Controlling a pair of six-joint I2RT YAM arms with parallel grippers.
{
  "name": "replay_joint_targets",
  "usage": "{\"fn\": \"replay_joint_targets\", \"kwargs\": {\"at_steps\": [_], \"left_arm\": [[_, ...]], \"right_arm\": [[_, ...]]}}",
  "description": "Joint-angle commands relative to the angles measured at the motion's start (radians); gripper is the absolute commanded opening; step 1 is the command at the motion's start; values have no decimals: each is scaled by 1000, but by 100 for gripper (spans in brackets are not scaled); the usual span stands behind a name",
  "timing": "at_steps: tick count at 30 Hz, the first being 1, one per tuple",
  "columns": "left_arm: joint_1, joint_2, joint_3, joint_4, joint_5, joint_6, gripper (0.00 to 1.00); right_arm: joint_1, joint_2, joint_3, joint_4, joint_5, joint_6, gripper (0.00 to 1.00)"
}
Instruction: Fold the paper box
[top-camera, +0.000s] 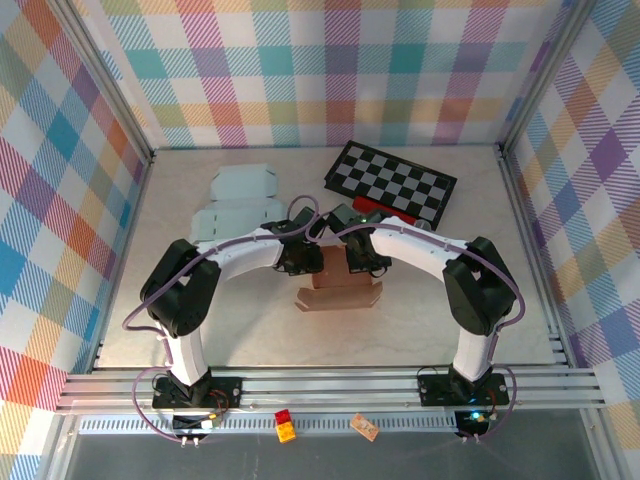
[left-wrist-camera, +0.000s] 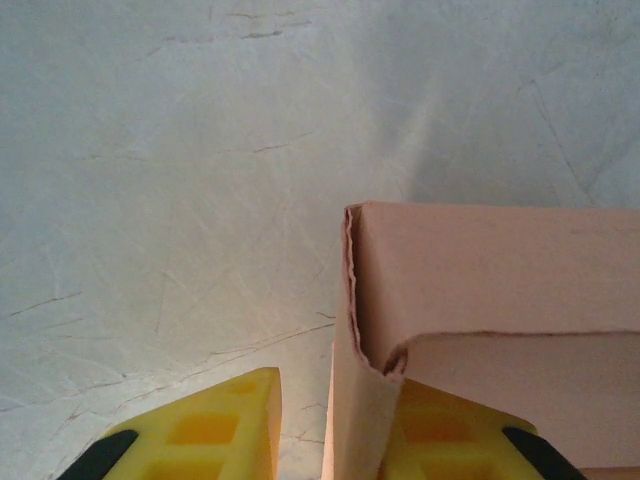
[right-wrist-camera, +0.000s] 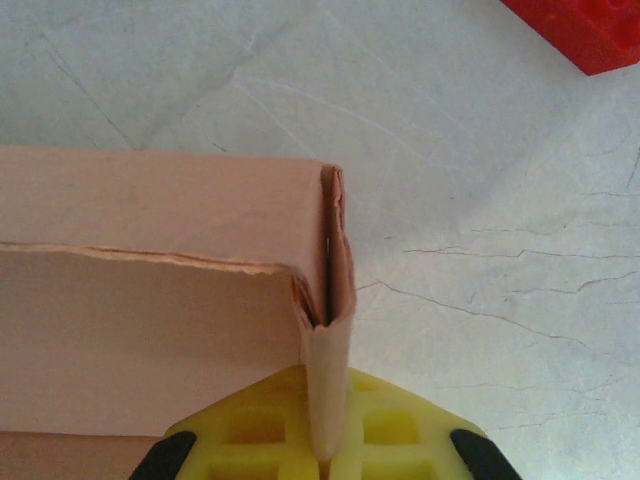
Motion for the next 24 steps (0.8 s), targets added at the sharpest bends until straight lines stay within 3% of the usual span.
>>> {"fn": "replay_joint_targets", "kwargs": {"at_steps": [1, 13, 24], "left_arm": [[-58, -13, -33, -47, -11, -11, 25], [-63, -137, -55, -14, 25, -51, 36], [-66, -100, -97, -7, 72, -53, 33]], "right_arm": [[1, 1, 27, 0, 25, 13, 0], [2, -28, -4, 13, 31, 25, 0], [2, -31, -10, 16, 16, 35, 0]]}}
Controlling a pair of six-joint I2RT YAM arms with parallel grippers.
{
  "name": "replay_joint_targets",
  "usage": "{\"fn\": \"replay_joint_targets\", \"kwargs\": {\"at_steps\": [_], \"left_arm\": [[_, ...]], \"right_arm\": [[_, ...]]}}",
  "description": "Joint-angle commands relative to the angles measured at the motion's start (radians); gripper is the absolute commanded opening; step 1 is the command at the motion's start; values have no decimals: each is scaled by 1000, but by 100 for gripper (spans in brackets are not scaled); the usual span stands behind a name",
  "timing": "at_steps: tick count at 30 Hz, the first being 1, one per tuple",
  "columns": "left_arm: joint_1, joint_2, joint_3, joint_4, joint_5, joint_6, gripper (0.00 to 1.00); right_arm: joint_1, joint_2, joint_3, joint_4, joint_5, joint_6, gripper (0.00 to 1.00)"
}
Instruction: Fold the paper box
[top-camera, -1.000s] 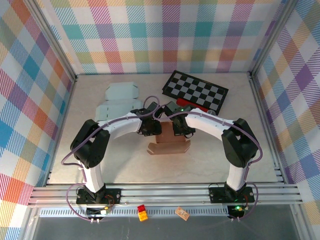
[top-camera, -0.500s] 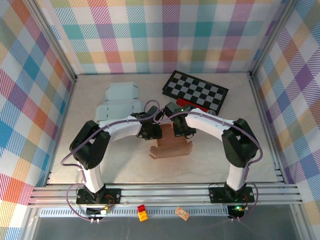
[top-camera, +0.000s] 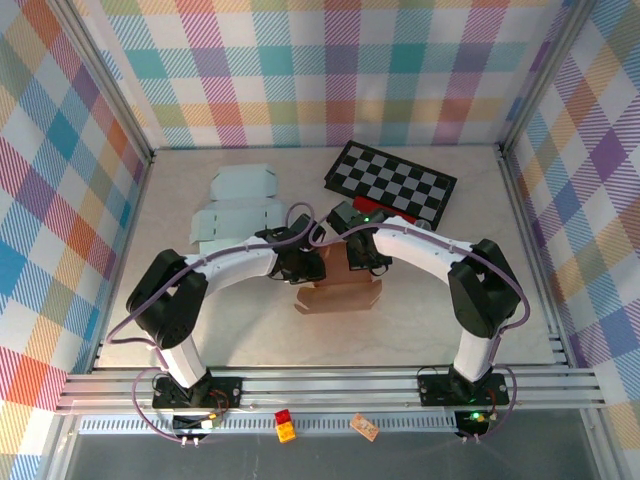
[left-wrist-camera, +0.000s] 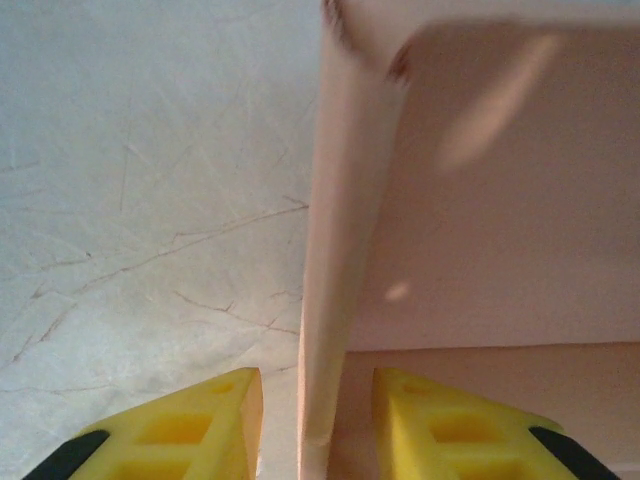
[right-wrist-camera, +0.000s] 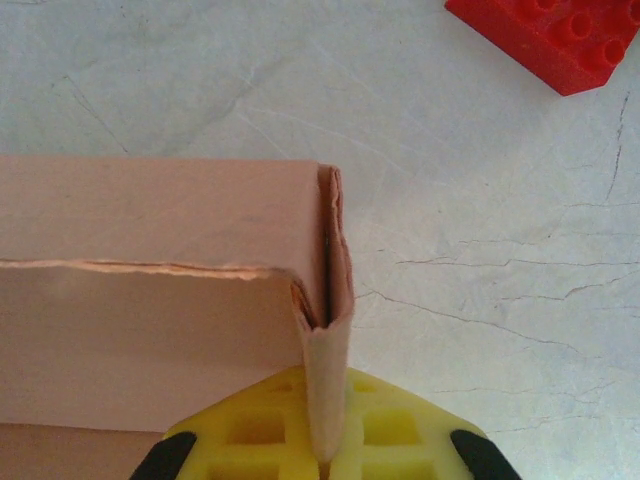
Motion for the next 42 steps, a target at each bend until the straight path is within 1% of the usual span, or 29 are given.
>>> {"fn": "replay_joint_targets", "kwargs": {"at_steps": [1, 7, 14, 17, 20, 25, 28, 33, 34, 36, 37, 39, 42], "left_arm": [[-32, 5, -13, -5, 1, -8, 31], [-31, 51, 13, 11, -40, 9, 17], [-41, 92, 39, 0, -48, 15, 14], [-51, 103, 48, -25, -83, 14, 11], [-68, 114, 77, -97, -162, 10, 0], [-119, 142, 123, -228, -310, -55, 0], [-138, 146, 134, -246, -336, -88, 0], [-150, 129, 162, -231, -335, -83, 0], [-151, 121, 167, -226, -331, -76, 4], [-152, 92, 166, -215, -331, -70, 19], [-152, 74, 169, -215, -333, -68, 24], [-152, 39, 168, -205, -316, -59, 31], [-151, 6, 167, -189, -266, -47, 35]], "right_arm": [[1, -7, -10, 6, -1, 19, 0], [1, -14, -18, 9, -6, 14, 0], [1, -17, -18, 8, -9, 14, 0], [1, -20, -17, 8, -6, 16, 0], [1, -27, -20, 8, -2, 24, 0], [3, -40, -33, 11, -5, 48, 0], [3, -44, -38, 12, -12, 59, 0], [3, -39, -41, 12, -22, 66, 0], [3, -40, -43, 12, -22, 70, 0], [4, -40, -43, 12, -24, 73, 0], [3, -40, -45, 12, -24, 76, 0], [4, -40, -47, 14, -23, 82, 0], [3, -34, -49, 17, -28, 88, 0]]}}
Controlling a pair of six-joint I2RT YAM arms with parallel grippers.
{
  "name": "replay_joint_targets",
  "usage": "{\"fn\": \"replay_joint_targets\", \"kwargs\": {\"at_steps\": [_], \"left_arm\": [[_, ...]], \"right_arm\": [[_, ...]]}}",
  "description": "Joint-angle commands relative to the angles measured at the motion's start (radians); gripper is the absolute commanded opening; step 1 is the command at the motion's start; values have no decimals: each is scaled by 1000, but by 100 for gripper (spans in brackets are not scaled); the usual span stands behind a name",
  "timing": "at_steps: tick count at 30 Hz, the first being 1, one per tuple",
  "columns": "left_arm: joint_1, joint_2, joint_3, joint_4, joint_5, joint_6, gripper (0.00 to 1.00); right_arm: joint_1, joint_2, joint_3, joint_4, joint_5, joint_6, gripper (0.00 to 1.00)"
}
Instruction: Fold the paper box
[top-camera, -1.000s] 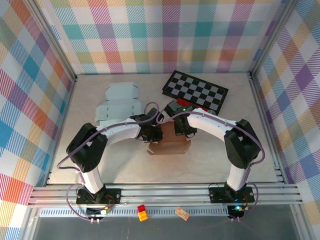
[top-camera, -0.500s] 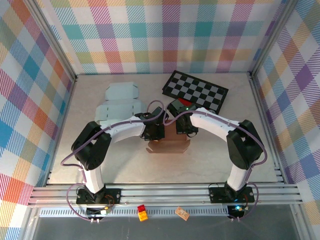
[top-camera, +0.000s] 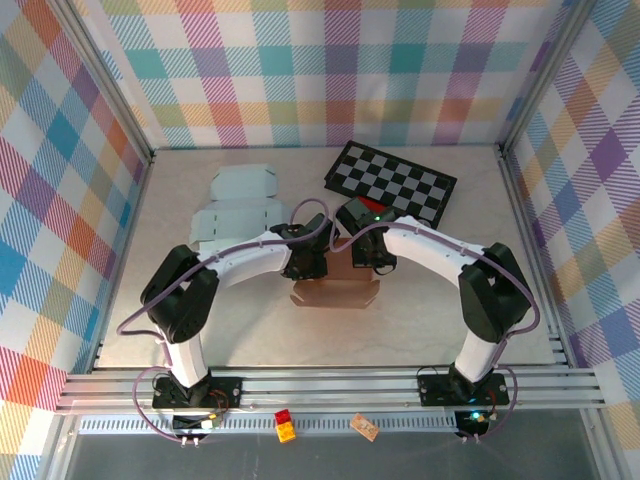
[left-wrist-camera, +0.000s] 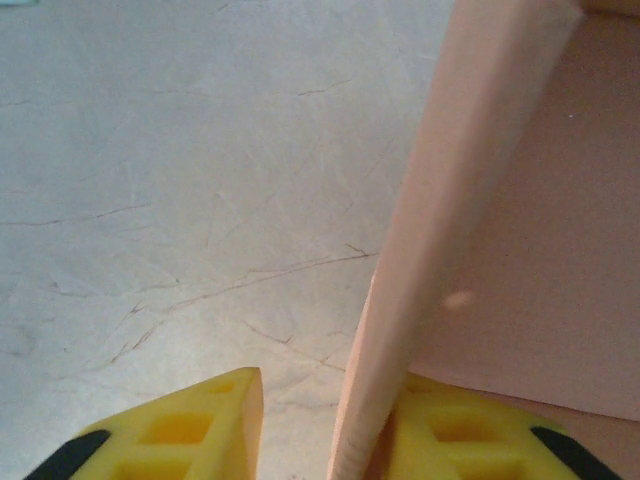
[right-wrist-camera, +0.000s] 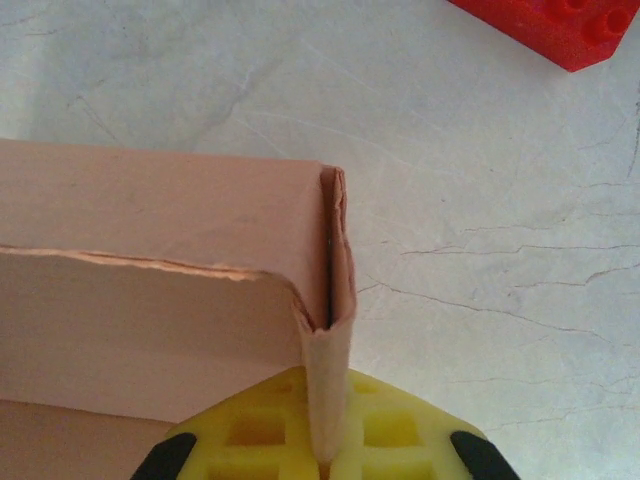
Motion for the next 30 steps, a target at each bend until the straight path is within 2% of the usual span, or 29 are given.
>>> {"fn": "replay_joint_targets", "kwargs": {"at_steps": [1, 5, 9, 12, 15, 22, 30], "left_arm": [[-90, -65, 25, -26, -21, 3, 36], [-88, -98, -7, -9, 4, 6, 38], [-86, -148, -66, 79, 60, 47, 39], [-76, -193, -117, 185, 144, 77, 40], [-75, -205, -109, 180, 154, 92, 40], [-55, -293, -104, 129, 105, 86, 41], [13, -474, -86, -23, -79, 62, 43]], "right_arm": [[32, 24, -5, -19, 41, 54, 0], [32, 32, 0, -20, 36, 60, 0], [31, 38, -2, -22, 29, 68, 0], [32, 41, 0, -24, 23, 70, 0], [32, 41, 1, -25, 22, 75, 0], [31, 38, -6, -30, 11, 89, 0], [29, 42, -8, -58, -48, 189, 0]]}}
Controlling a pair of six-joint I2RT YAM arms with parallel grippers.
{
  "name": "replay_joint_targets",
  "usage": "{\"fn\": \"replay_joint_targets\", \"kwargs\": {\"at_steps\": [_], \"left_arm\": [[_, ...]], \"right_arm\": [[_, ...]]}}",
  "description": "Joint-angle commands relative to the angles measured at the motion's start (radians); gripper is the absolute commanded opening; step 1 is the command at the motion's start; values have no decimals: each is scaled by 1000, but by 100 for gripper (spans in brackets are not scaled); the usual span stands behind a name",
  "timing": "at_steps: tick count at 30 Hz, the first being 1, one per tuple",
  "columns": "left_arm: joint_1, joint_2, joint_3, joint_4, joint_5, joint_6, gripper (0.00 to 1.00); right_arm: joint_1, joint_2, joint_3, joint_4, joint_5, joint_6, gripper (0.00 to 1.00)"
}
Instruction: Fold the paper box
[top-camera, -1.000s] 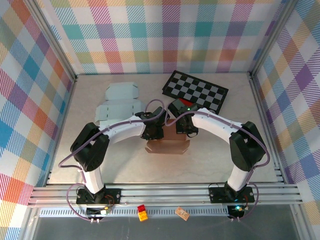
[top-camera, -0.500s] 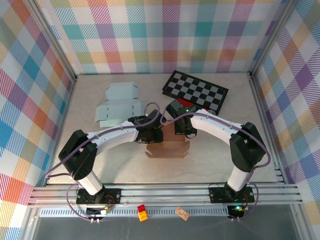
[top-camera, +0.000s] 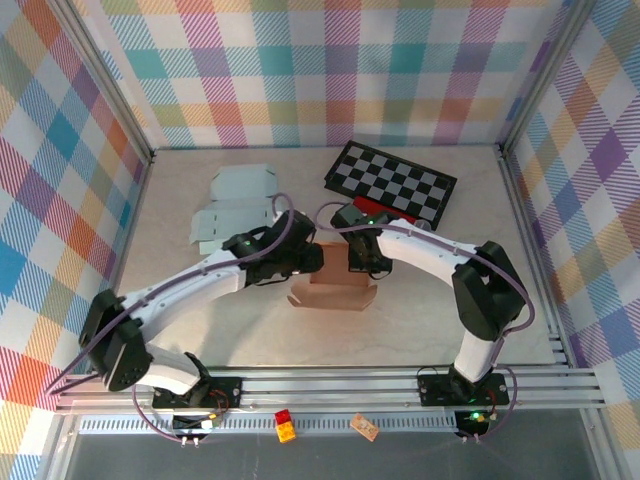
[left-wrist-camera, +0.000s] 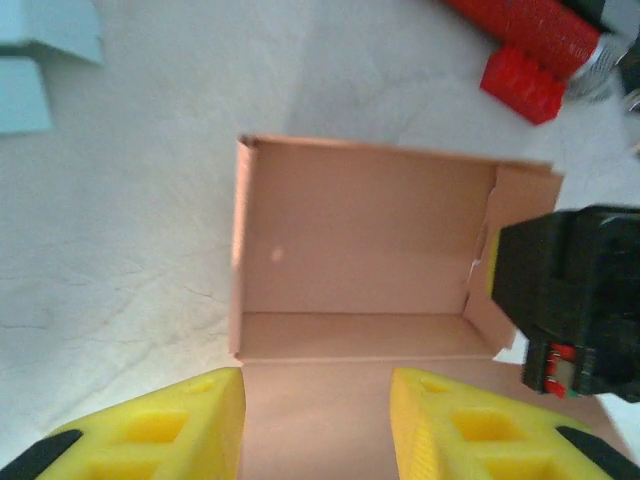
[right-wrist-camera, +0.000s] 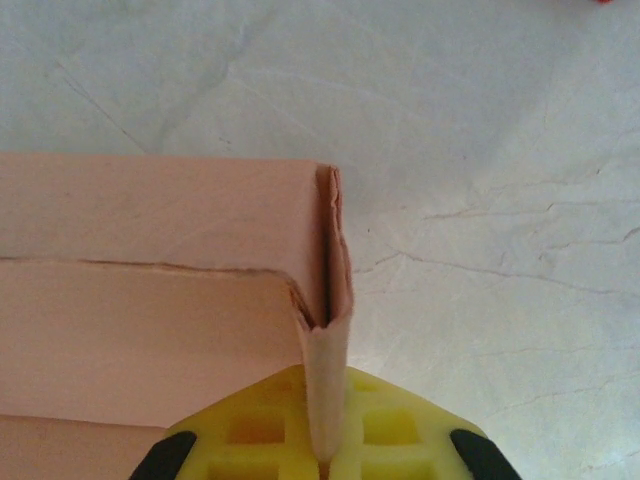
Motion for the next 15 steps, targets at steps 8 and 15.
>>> {"fn": "replay_joint_targets", "kwargs": {"at_steps": [8, 15], "left_arm": [[174, -212, 21, -209, -87, -74, 41], [250, -281, -152, -134, 148, -111, 32]], "right_arm": [[-52, -15, -17, -79, -264, 497, 0], [-53, -43, -100, 3, -376, 885, 0]]}}
